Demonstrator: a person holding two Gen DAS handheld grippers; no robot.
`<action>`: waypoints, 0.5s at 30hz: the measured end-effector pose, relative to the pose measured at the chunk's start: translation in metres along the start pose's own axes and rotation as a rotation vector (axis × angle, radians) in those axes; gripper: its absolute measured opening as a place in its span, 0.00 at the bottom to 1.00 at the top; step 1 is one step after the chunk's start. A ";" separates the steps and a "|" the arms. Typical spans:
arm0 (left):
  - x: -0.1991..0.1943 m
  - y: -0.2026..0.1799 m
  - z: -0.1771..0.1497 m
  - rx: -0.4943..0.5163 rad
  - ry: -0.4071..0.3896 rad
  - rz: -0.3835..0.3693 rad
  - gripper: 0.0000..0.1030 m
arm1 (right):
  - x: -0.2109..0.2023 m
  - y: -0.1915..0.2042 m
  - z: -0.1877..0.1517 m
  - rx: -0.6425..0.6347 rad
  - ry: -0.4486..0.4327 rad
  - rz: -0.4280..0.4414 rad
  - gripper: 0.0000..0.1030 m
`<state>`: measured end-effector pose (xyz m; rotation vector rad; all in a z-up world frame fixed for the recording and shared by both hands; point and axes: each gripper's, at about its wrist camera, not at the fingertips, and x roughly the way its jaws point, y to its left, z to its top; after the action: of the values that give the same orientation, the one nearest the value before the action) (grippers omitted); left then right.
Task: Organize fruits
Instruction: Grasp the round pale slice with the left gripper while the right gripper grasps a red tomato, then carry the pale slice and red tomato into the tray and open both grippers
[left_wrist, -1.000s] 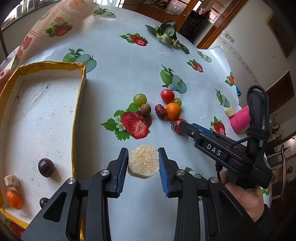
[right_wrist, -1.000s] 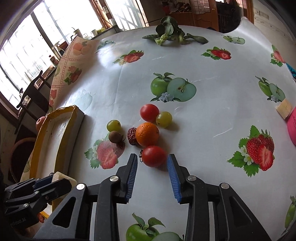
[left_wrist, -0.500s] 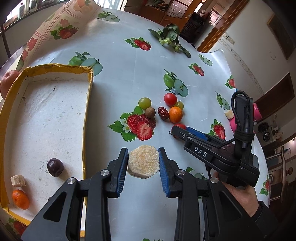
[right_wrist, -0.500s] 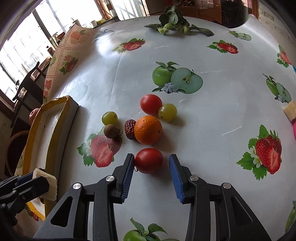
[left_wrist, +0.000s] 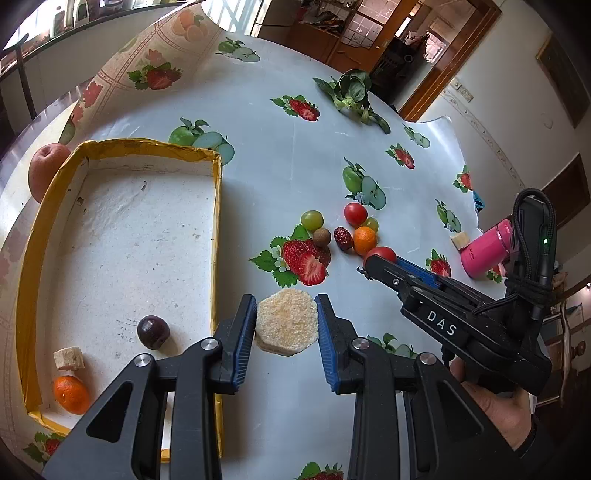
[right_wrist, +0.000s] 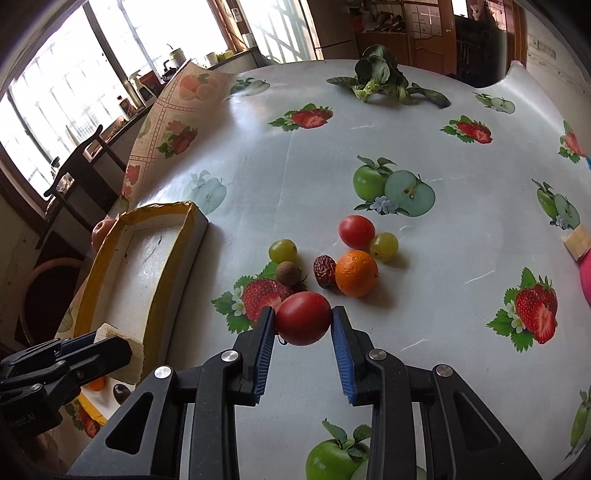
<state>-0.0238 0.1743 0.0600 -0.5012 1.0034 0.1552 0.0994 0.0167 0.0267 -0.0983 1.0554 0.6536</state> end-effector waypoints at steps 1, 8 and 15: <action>-0.002 0.002 -0.001 -0.001 -0.002 0.003 0.29 | -0.003 0.005 0.000 -0.002 -0.005 0.008 0.30; -0.016 0.021 -0.007 -0.027 -0.018 0.016 0.29 | -0.014 0.038 -0.002 -0.036 -0.012 0.053 0.30; -0.030 0.047 -0.014 -0.065 -0.037 0.056 0.29 | -0.018 0.069 -0.009 -0.078 0.000 0.085 0.30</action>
<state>-0.0670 0.2122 0.0638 -0.5278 0.9790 0.2474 0.0490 0.0610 0.0522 -0.1212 1.0385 0.7720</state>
